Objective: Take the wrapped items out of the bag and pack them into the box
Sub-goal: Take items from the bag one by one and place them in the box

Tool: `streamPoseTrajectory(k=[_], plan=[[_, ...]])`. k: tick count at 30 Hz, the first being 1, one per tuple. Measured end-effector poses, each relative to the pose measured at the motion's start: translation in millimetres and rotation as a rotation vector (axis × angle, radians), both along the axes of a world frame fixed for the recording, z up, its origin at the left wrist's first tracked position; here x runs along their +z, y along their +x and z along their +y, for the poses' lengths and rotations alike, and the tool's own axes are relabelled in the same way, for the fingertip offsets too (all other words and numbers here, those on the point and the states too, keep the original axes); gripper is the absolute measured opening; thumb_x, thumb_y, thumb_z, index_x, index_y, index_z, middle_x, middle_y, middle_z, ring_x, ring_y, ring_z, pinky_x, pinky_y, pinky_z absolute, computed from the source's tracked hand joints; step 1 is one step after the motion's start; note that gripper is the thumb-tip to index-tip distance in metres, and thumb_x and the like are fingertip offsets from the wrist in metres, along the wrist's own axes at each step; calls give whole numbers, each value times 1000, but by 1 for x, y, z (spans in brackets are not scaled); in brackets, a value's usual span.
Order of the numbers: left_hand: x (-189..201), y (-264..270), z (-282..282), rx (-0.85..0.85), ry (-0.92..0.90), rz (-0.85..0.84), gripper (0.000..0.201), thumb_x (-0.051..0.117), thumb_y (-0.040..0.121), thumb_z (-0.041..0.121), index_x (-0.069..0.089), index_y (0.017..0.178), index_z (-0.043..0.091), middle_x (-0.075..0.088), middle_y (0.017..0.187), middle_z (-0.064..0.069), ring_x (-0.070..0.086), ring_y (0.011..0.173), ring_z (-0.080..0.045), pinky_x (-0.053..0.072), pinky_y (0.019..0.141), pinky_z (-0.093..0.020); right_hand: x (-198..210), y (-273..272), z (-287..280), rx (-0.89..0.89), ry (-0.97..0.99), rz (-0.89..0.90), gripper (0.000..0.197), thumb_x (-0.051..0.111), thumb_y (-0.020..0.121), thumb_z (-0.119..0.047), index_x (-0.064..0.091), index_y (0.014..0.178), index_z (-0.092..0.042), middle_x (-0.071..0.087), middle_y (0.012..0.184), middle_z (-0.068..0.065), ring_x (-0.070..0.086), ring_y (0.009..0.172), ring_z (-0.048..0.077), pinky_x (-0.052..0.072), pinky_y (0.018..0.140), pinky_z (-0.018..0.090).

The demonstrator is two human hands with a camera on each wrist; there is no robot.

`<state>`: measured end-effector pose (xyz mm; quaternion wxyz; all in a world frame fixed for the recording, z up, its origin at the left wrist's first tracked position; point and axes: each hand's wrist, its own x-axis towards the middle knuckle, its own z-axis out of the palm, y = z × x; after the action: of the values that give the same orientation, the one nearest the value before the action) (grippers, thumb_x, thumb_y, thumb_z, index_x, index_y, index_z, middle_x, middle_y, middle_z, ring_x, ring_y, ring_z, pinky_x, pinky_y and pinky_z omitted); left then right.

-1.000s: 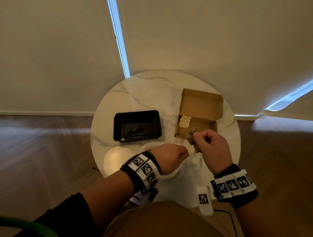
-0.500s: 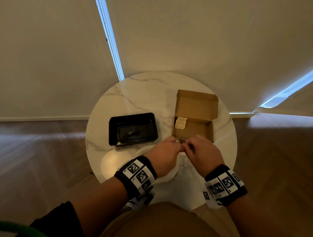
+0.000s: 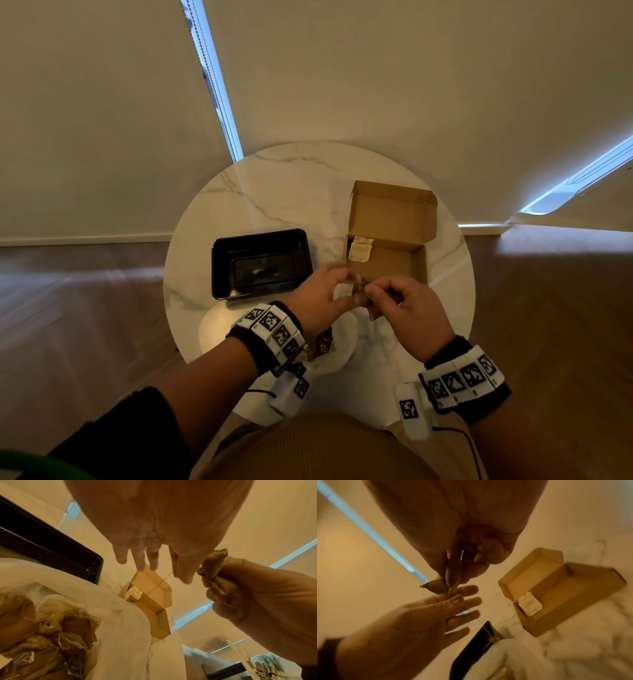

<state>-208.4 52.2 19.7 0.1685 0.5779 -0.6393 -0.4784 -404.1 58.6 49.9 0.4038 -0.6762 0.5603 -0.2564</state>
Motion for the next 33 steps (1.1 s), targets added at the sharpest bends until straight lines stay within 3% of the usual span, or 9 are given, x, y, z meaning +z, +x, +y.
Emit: streamPoseTrajectory(k=[3,6,11,15,18,20,25,29,33], plan=[[0,-7,3,-17,37,41,24,52,104,43,68,115,31,69,110,12,65,103,-6,55,98,-43,10,0,-2,-161,114,-227,14,65,98,-16,76,90,-13,76,75,-5,68,64,2,51,58,13],[0,-14,6,-55,77,67,24,45,108,34,67,110,25,72,95,8,68,87,-6,58,84,-32,11,0,-5,-315,195,-331,18,63,99,-21,75,88,-12,74,71,-2,62,58,2,47,53,13],[7,-25,6,-190,52,-44,26,42,108,34,66,113,26,61,81,12,57,67,-1,41,61,-17,-8,-3,-12,-374,50,-93,17,66,97,-32,71,86,-20,73,78,-2,68,74,11,55,67,28],[19,-31,5,-337,-53,-140,26,42,109,29,66,117,21,63,98,10,55,82,-5,38,69,-13,-15,-6,-12,-186,-151,349,17,62,97,-38,62,85,-25,57,86,-9,56,76,7,49,66,25],[24,-29,4,-387,-116,-146,27,43,108,28,68,116,19,67,111,3,58,94,-10,46,85,-25,-19,-8,-10,-85,-193,501,21,58,98,-39,61,85,-23,51,89,-7,52,74,10,48,64,26],[27,-25,3,-367,-179,-141,26,46,107,30,70,114,20,66,106,3,58,93,-10,49,87,-29,-23,-10,-7,-44,-209,549,22,57,99,-40,61,86,-22,51,90,-7,53,74,12,49,64,29],[37,-13,-6,-69,-191,-42,21,67,98,30,72,118,29,66,88,21,63,78,4,47,78,-8,-29,-13,0,56,-218,448,18,57,98,-40,68,96,-26,54,90,-12,54,78,7,50,69,26],[29,-12,-9,181,-20,148,13,83,85,29,74,92,22,76,77,6,72,72,-5,60,76,-27,-31,-9,3,78,-267,334,19,56,97,-39,69,99,-26,54,90,-17,51,79,1,43,69,18],[22,-10,-11,230,73,262,12,87,81,31,79,83,22,78,82,3,73,83,-15,60,83,-33,-34,-7,3,69,-301,238,18,59,99,-37,70,97,-24,60,90,-13,54,79,4,50,68,24]])
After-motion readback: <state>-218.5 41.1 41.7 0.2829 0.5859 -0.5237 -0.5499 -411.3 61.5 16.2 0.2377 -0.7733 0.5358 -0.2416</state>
